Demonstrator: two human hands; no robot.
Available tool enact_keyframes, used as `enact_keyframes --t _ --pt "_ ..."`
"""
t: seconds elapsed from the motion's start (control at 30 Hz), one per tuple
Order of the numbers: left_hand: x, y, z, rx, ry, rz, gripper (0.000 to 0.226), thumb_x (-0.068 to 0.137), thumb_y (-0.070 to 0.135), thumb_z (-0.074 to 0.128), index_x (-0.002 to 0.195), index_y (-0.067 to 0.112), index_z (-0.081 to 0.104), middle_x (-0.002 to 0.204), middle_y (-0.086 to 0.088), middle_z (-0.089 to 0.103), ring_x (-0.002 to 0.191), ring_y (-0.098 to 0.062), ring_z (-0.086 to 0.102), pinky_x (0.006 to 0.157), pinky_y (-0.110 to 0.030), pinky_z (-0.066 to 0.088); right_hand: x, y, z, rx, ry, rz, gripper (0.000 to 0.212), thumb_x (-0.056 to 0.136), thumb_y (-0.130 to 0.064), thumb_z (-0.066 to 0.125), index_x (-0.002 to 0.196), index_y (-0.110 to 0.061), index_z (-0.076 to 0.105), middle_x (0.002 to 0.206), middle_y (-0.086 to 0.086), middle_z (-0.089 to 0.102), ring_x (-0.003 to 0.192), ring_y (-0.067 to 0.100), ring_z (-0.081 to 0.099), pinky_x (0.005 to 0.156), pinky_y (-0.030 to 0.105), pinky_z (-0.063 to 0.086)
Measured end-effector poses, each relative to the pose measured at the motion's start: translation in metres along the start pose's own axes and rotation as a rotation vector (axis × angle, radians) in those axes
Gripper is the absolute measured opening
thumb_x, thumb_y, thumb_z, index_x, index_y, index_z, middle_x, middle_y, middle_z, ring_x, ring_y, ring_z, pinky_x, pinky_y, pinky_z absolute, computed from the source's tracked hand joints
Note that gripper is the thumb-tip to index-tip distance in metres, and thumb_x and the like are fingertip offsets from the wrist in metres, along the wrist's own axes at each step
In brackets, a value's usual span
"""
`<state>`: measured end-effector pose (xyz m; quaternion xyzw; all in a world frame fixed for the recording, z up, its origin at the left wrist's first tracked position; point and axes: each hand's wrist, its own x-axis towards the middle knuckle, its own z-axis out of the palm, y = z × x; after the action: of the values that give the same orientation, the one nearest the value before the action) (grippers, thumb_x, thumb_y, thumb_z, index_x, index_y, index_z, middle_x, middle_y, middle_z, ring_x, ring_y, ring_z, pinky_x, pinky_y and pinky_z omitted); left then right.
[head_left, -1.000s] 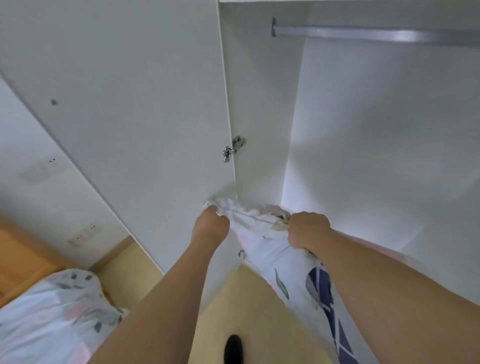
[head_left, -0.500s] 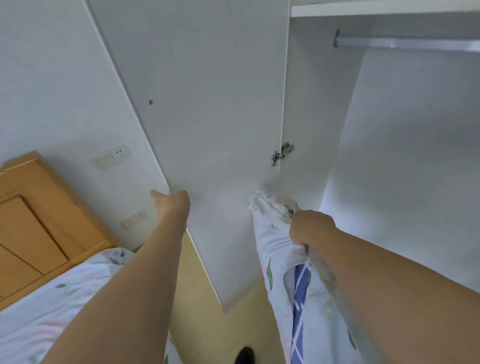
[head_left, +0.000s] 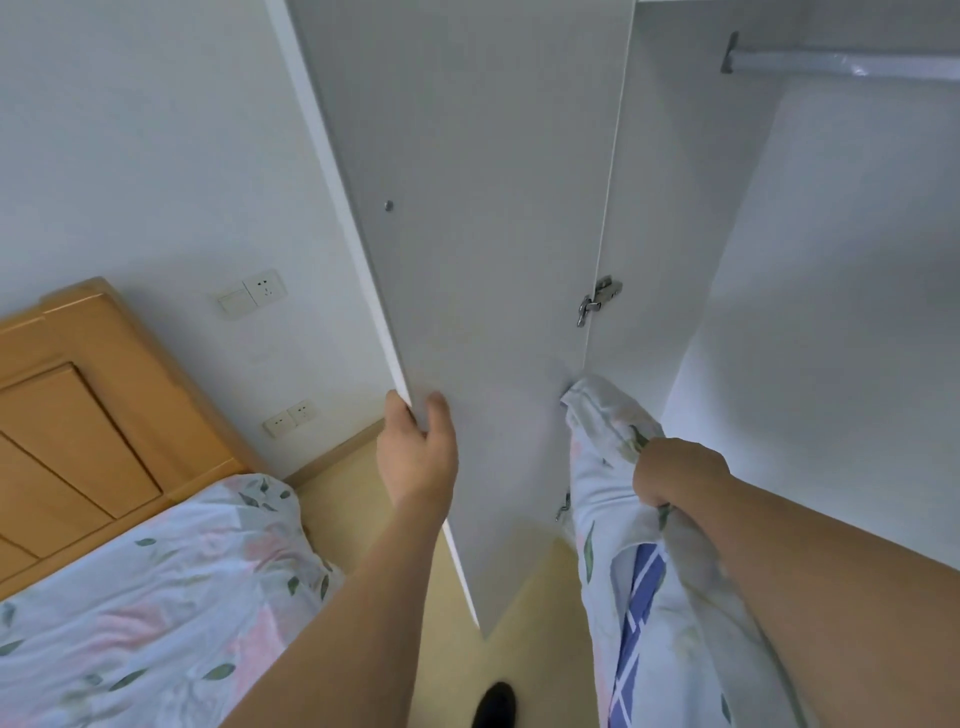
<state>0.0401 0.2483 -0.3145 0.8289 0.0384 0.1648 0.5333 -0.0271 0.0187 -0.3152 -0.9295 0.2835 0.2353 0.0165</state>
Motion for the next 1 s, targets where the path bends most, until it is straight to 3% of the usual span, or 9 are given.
enact_keyframes --t 0.17,0.3,0.4,0.47,0.5,0.57,0.7,0.83,1.0 --pt "-0.037 0.002 0.002 0.050 -0.185 0.184 0.026 0.097 0.035 0.053 0.079 0.018 0.045 0.050 0.008 0.037 0.046 -0.008 0.043 0.046 -0.030 0.028 -0.002 0.021 0.006 0.005 -0.020 0.015 0.004 0.087 -0.011 0.049 0.088 -0.013 0.053 0.081 0.000 0.053 0.084 0.022 0.055 0.075 0.030 0.042" --pt "-0.060 0.007 0.015 0.095 -0.352 0.271 0.041 0.098 0.039 0.046 0.125 0.008 0.049 0.051 0.009 0.040 0.047 -0.007 0.046 0.047 -0.026 0.033 -0.009 0.045 0.011 0.050 -0.036 0.053 0.008 0.083 -0.013 0.053 0.075 -0.013 0.052 0.081 0.001 0.056 0.080 0.021 0.057 0.073 0.030 0.043" --pt "-0.073 0.015 0.034 0.105 -0.497 0.335 0.049 0.097 0.037 0.046 0.138 0.011 0.037 0.045 0.010 0.045 0.043 -0.007 0.046 0.048 -0.026 0.038 -0.016 0.064 0.016 0.075 -0.058 0.090 0.008 0.082 -0.015 0.054 0.075 -0.014 0.051 0.083 0.002 0.056 0.081 0.022 0.057 0.073 0.031 0.044" --pt "-0.080 0.024 0.048 0.106 -0.561 0.455 0.065 0.093 0.034 0.048 0.148 0.016 0.020 0.065 0.014 0.063 0.054 -0.006 0.057 0.055 -0.028 0.048 -0.021 0.077 0.020 0.093 -0.065 0.114 0.005 0.081 -0.014 0.054 0.077 -0.013 0.051 0.083 0.003 0.056 0.081 0.022 0.058 0.073 0.031 0.046" --pt "-0.084 0.032 0.056 0.117 -0.587 0.538 0.077 0.090 0.036 0.049 0.152 0.023 0.006 0.096 0.010 0.070 0.072 -0.011 0.065 0.064 -0.032 0.054 -0.023 0.085 0.023 0.103 -0.061 0.125 0.006 0.081 -0.014 0.054 0.076 -0.013 0.051 0.082 0.003 0.056 0.079 0.022 0.058 0.073 0.031 0.046" --pt "-0.090 0.048 0.073 0.148 -0.628 0.684 0.093 0.085 0.041 0.053 0.150 0.033 -0.014 0.153 -0.003 0.034 0.121 -0.024 0.055 0.082 -0.040 0.056 -0.027 0.097 0.026 0.119 -0.064 0.154 0.006 0.081 -0.014 0.055 0.076 -0.012 0.051 0.081 0.003 0.057 0.073 0.019 0.057 0.071 0.030 0.046" --pt "-0.115 0.080 0.115 0.145 -0.645 0.877 0.108 0.088 0.048 0.057 0.147 0.014 -0.027 0.160 -0.005 -0.020 0.149 -0.028 -0.001 0.107 -0.043 0.043 -0.039 0.127 0.031 0.177 -0.093 0.244 0.013 0.082 -0.015 0.058 0.094 -0.012 0.054 0.084 0.002 0.056 0.079 0.020 0.057 0.071 0.030 0.046" --pt "-0.124 0.094 0.156 0.169 -0.679 1.050 0.106 0.091 0.060 0.045 0.146 0.006 -0.027 0.156 -0.011 -0.028 0.147 -0.036 -0.014 0.117 -0.053 0.019 -0.046 0.158 0.041 0.238 -0.094 0.340 0.014 0.082 -0.017 0.061 0.095 -0.013 0.059 0.082 0.001 0.055 0.075 0.019 0.056 0.071 0.029 0.046" --pt "-0.133 0.102 0.202 0.147 -0.611 1.145 0.106 0.093 0.059 0.048 0.147 -0.001 -0.020 0.157 -0.026 -0.014 0.143 -0.050 -0.010 0.117 -0.059 0.013 -0.045 0.187 0.052 0.286 -0.119 0.440 0.011 0.082 -0.014 0.059 0.093 -0.013 0.055 0.083 0.000 0.053 0.086 0.020 0.057 0.077 0.029 0.048"
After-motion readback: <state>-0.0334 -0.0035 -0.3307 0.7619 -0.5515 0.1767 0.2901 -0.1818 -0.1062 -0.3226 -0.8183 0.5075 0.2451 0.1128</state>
